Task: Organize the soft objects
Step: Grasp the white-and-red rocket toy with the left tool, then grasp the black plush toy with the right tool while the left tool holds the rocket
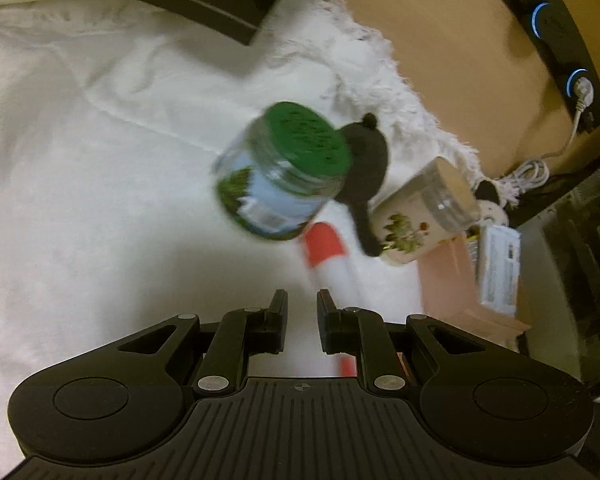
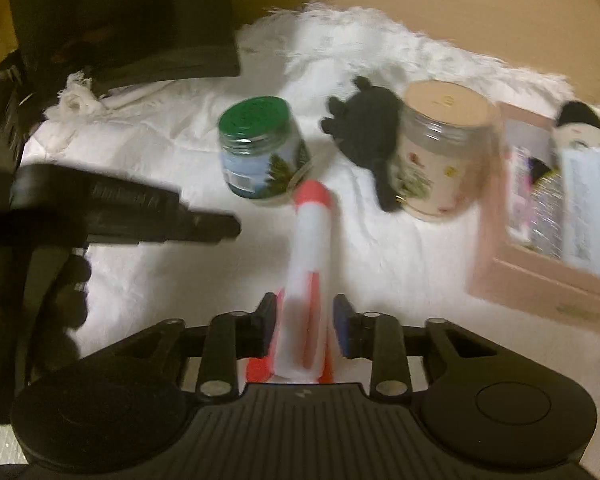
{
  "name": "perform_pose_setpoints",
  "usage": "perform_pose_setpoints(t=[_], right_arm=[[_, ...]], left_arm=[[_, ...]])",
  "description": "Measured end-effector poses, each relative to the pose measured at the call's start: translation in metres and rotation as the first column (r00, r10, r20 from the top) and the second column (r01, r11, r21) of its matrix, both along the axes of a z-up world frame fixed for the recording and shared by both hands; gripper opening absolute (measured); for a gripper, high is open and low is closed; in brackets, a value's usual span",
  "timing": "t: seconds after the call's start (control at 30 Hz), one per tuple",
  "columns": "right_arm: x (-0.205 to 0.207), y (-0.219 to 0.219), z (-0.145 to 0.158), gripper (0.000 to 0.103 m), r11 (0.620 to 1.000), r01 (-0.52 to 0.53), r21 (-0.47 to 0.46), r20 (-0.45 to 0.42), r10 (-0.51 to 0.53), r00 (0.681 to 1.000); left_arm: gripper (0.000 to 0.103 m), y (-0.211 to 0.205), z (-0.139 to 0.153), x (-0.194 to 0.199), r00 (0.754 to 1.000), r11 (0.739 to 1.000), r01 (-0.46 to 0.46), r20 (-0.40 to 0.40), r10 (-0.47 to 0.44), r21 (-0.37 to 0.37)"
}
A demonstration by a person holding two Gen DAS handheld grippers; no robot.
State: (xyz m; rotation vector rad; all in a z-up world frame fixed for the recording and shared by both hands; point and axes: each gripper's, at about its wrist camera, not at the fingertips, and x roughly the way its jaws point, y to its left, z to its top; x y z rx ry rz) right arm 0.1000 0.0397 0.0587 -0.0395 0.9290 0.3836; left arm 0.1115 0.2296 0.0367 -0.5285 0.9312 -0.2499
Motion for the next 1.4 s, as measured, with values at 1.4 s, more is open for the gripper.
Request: perform_pose_setpoints(t=[1.4], right_arm=[[-0.069,-0.133,-0.051,0.066,0.987,0.158,0.0,0.17,-0.156,0.973]], left_arm=[[0.051,-0.167,-0.015,0.031,0.996,0.879,0.017,-0.084,0.026,0.477]])
